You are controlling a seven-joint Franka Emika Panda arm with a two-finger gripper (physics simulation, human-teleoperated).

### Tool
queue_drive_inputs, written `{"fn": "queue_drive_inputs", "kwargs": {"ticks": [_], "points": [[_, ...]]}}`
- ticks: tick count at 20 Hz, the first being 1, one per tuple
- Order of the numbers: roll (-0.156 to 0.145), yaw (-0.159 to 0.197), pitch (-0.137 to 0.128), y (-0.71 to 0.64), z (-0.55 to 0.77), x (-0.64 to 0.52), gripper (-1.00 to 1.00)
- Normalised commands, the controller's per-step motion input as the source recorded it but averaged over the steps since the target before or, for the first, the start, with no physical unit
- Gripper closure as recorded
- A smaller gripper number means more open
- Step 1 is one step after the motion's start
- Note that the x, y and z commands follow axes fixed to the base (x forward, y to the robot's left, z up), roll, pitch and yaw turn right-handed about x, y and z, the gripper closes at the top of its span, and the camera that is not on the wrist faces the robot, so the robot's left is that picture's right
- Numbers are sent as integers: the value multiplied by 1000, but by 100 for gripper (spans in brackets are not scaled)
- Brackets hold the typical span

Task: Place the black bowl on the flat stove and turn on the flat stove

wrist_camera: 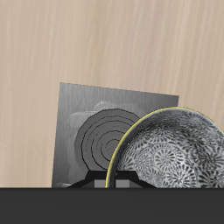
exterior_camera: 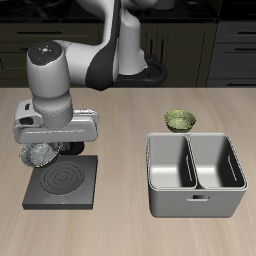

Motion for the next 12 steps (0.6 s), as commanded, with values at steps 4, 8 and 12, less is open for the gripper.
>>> {"fn": "queue_drive_inputs", "kwargs": {"ticks": [4, 8, 12], "points": [[12, 14, -2, 23, -170, 96, 100], [1, -3, 27, 23, -306, 115, 100], [5, 1, 23, 54, -231, 57, 100]]}}
